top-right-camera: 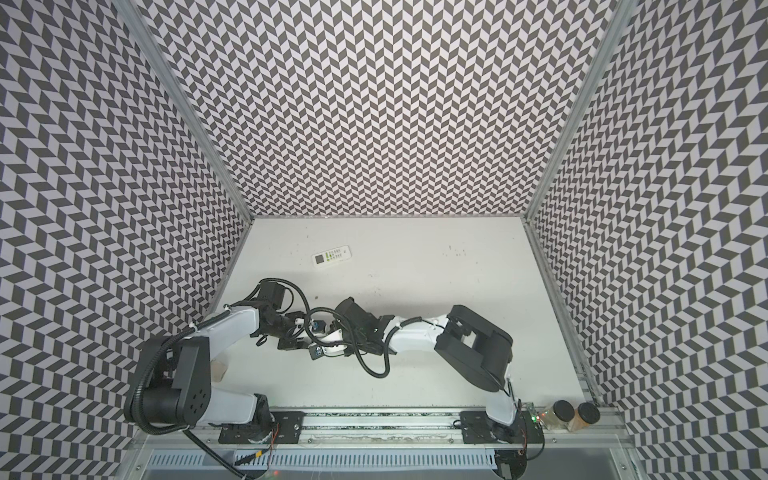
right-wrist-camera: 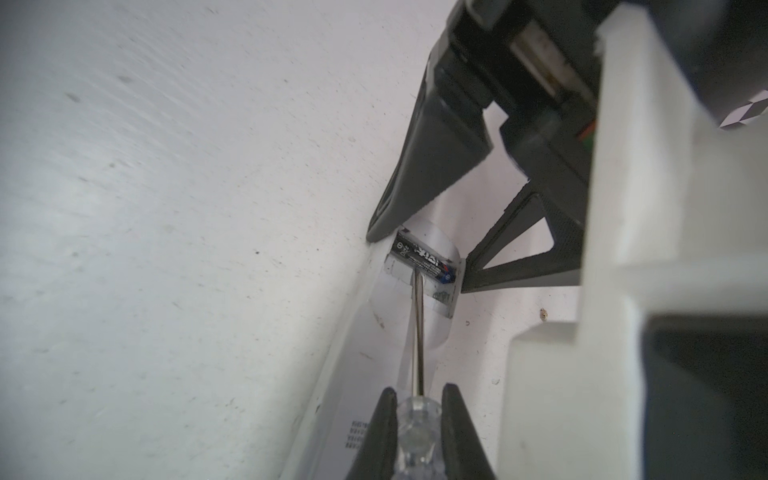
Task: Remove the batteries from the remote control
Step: 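Pry the remaining battery up with the right gripper's screwdriver tip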
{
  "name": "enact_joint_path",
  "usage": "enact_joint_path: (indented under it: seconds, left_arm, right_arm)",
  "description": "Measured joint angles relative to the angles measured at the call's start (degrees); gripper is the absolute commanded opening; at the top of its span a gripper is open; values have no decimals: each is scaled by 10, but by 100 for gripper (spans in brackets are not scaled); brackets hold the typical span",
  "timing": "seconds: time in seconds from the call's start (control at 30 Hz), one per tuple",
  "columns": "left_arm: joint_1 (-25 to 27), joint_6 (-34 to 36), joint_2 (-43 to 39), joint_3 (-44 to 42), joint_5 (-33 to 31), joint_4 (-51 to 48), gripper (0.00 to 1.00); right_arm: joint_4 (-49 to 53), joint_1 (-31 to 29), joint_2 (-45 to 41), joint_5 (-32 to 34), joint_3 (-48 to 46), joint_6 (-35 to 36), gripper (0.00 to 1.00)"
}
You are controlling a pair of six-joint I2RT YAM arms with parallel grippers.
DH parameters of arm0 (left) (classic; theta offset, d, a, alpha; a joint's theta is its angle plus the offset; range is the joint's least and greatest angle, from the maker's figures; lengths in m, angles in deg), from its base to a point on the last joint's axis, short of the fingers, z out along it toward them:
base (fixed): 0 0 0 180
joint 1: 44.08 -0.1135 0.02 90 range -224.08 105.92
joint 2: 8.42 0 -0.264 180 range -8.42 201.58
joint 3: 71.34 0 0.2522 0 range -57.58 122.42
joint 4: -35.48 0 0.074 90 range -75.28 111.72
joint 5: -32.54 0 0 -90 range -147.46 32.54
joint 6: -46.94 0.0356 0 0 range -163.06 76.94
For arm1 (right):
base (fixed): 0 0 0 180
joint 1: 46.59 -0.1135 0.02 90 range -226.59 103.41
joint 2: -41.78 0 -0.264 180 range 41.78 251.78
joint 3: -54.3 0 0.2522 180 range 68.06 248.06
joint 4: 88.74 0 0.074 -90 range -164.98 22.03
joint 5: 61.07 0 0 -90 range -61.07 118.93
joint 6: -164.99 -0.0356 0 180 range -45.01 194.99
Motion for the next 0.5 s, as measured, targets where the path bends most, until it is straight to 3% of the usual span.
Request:
enact_joint_path:
  seconds: [0.2,0.5]
  left_arm:
    - [-1,0,0,-2,2,3,51]
    - [-1,2,0,-3,4,3,52]
  right_arm:
    - [-14,0,1,-2,-7,-5,0]
    - [-39,8,0,-21,-22,-68,0]
